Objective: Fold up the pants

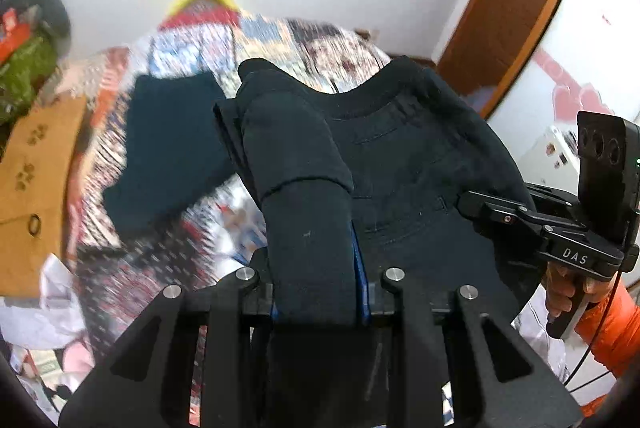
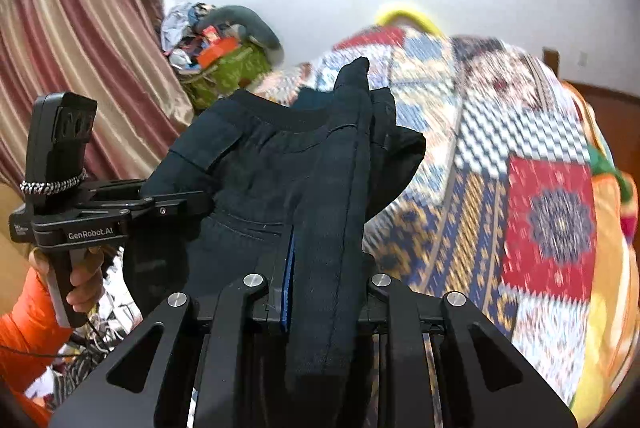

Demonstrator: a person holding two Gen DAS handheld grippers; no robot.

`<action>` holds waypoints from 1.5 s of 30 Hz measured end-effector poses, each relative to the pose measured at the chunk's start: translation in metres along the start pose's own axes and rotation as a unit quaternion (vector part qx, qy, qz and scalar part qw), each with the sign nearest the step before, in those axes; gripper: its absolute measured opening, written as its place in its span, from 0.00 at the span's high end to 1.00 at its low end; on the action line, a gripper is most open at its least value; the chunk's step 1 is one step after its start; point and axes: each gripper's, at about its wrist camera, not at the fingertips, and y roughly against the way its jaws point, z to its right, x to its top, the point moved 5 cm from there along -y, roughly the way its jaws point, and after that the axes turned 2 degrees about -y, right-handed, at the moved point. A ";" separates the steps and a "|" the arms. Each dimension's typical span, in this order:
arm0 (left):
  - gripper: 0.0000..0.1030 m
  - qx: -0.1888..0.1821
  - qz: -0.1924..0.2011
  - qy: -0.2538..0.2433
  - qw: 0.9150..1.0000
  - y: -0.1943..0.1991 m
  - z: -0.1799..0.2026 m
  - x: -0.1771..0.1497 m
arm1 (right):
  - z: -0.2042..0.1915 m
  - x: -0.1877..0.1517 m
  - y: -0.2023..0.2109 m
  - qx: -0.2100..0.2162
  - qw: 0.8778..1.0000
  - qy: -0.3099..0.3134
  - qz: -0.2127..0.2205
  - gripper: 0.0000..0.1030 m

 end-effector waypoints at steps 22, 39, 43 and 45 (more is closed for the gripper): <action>0.74 0.094 0.093 0.051 0.990 -0.048 -0.180 0.120 | -0.027 0.142 -0.157 0.040 0.997 0.059 0.027 0.83; 0.62 0.112 -0.035 0.093 0.989 -0.215 -0.271 0.068 | 0.024 0.108 -0.301 -0.023 0.993 0.045 -0.110 0.80; 0.57 0.131 -0.033 0.093 0.986 -0.212 -0.267 0.060 | 0.026 0.102 -0.290 -0.041 0.991 0.052 -0.119 0.69; 0.56 0.138 -0.037 0.096 0.985 -0.205 -0.264 0.058 | 0.023 0.100 -0.280 -0.053 0.990 0.063 -0.115 0.69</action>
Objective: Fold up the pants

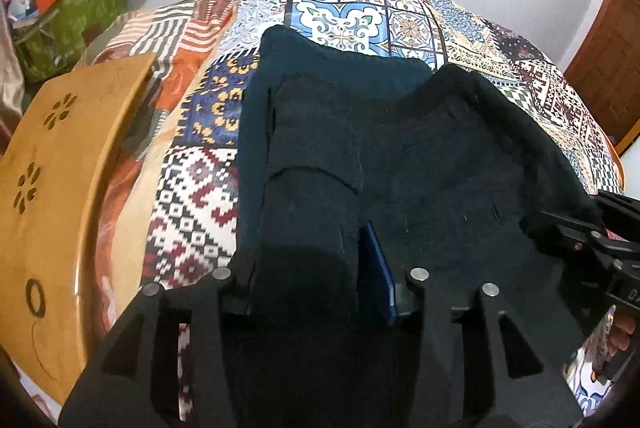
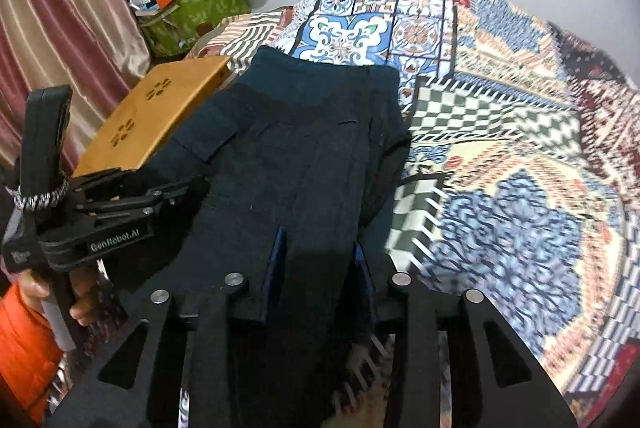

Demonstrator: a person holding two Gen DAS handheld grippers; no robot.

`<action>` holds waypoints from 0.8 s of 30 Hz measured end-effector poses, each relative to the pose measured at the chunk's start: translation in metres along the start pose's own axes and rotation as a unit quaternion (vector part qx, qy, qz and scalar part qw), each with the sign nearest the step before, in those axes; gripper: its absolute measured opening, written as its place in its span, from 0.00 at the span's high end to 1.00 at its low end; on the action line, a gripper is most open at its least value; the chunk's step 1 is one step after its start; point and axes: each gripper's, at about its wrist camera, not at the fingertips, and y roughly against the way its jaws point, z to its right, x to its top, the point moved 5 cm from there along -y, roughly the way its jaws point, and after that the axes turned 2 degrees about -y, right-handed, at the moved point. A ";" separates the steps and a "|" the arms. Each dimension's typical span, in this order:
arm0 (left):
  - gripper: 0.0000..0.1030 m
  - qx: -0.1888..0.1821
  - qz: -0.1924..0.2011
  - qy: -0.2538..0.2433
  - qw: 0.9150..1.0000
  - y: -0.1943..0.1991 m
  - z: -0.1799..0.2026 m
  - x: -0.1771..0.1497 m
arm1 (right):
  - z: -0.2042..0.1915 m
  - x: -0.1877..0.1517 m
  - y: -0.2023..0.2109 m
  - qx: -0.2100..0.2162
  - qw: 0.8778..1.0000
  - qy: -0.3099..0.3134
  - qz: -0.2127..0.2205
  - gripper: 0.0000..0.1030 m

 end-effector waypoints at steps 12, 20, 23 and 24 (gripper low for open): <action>0.52 0.016 0.088 -0.045 0.995 0.159 0.035 -0.005 | -0.034 -0.013 0.132 -0.018 0.996 0.018 0.080 0.68; 0.37 -0.005 0.192 -0.056 0.980 0.309 0.081 -0.030 | -0.083 -0.025 0.262 0.007 0.979 0.040 0.202 0.68; 0.37 0.007 0.230 -0.056 0.972 0.353 0.094 -0.045 | -0.102 -0.036 0.300 0.014 0.969 0.052 0.240 0.68; 0.37 0.008 0.243 -0.057 0.968 0.369 0.099 -0.051 | -0.109 -0.042 0.315 0.016 0.965 0.057 0.256 0.68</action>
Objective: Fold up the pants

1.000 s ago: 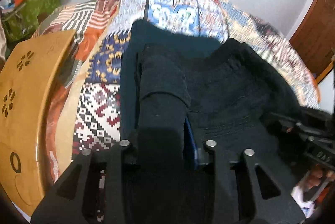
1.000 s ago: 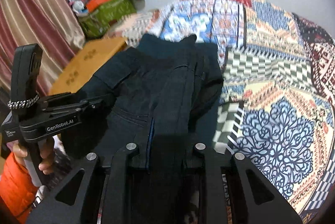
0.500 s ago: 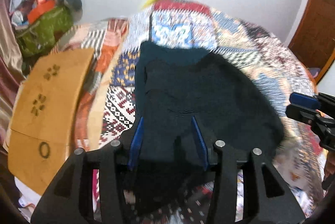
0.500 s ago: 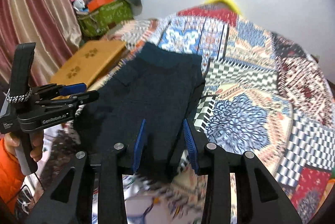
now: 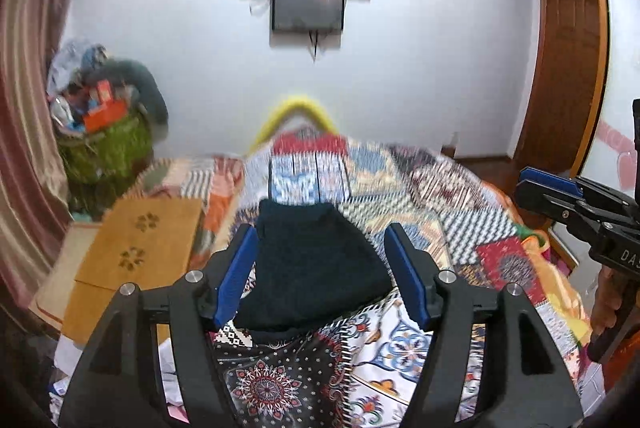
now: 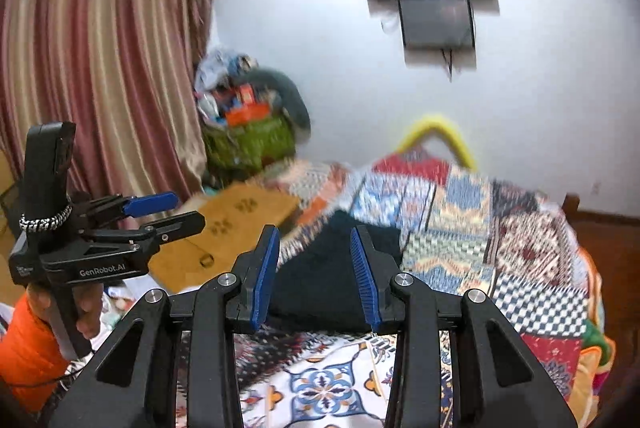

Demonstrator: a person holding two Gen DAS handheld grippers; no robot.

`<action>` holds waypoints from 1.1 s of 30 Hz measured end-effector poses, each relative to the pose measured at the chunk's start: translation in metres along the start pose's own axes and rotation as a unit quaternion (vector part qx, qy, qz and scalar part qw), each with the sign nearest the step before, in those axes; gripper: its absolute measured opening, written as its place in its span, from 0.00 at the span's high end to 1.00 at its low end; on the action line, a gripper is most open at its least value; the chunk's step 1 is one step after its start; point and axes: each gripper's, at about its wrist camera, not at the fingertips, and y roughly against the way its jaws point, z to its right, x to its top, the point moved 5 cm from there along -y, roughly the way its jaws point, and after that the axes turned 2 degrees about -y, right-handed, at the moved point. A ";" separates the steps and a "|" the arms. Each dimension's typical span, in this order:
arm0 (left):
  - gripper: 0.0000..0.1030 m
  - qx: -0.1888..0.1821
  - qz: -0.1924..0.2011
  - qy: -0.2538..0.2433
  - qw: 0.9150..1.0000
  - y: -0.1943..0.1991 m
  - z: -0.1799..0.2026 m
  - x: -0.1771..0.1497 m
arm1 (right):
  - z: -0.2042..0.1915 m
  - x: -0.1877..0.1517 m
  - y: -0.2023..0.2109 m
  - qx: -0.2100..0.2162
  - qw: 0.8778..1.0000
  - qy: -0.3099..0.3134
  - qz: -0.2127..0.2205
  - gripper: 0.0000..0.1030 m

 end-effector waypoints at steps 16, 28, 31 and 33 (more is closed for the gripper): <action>0.03 0.035 0.155 0.013 0.987 0.156 0.044 -0.020 | -0.052 -0.019 0.096 -0.027 0.993 0.022 0.109 0.31; 0.00 0.052 0.140 0.009 0.989 0.151 0.046 -0.035 | -0.051 -0.024 0.112 -0.069 0.990 0.022 0.123 0.01; 0.00 0.049 0.137 0.010 0.989 0.150 0.047 -0.038 | -0.049 -0.027 0.111 -0.069 0.990 0.021 0.120 0.01; 0.00 0.049 0.138 0.009 0.989 0.151 0.048 -0.040 | -0.047 -0.027 0.109 -0.071 0.990 0.019 0.118 0.01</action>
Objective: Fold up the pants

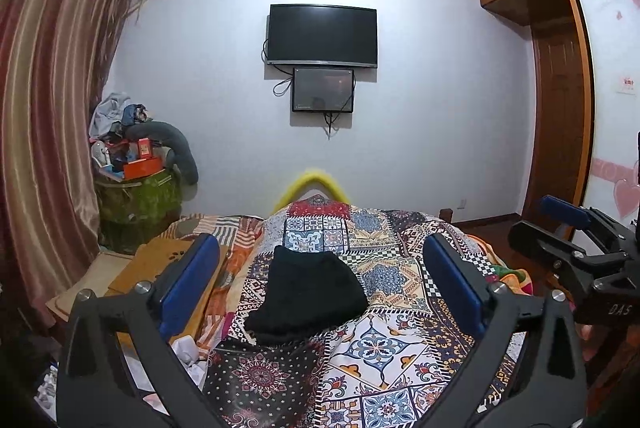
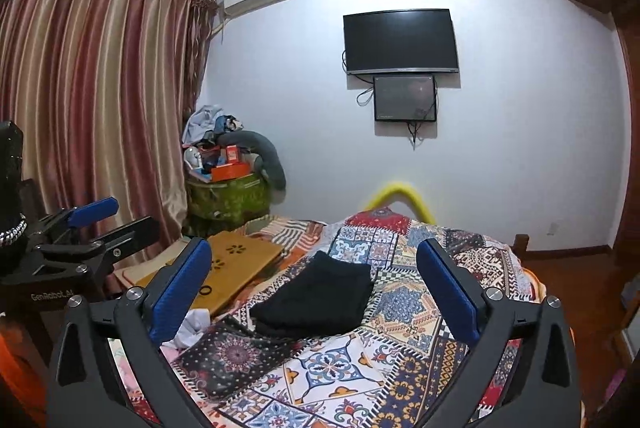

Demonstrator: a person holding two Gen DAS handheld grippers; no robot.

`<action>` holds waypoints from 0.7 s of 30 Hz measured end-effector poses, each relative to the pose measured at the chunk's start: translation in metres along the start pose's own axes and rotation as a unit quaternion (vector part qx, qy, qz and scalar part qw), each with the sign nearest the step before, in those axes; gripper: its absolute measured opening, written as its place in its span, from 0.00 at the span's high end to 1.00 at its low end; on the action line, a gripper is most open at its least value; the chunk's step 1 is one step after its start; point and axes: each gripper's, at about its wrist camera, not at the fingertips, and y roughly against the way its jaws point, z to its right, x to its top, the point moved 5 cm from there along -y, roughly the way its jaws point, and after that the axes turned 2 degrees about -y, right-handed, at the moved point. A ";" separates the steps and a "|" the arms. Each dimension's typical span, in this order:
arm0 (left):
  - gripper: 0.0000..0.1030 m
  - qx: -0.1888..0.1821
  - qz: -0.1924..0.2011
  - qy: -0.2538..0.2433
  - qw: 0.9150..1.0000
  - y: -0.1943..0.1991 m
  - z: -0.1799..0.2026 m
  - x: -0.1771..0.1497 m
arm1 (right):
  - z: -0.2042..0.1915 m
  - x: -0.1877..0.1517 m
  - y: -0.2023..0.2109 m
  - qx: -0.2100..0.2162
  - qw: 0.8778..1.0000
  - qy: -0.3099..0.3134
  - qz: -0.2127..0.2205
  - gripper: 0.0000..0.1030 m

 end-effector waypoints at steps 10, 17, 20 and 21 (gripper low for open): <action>0.00 0.000 -0.007 0.007 1.000 -0.007 -0.001 -0.007 | 0.004 -0.008 0.002 -0.003 1.000 -0.007 -0.007 0.01; 0.00 -0.005 -0.010 0.004 1.000 -0.010 0.002 -0.009 | 0.005 -0.008 0.003 -0.005 1.000 -0.009 -0.009 0.01; 0.00 -0.005 -0.010 0.004 1.000 -0.010 0.003 -0.009 | 0.006 -0.009 0.004 -0.006 1.000 -0.013 -0.010 0.01; 0.00 -0.006 -0.010 0.004 1.000 -0.010 0.003 -0.009 | 0.007 -0.010 0.004 -0.006 1.000 -0.014 -0.011 0.01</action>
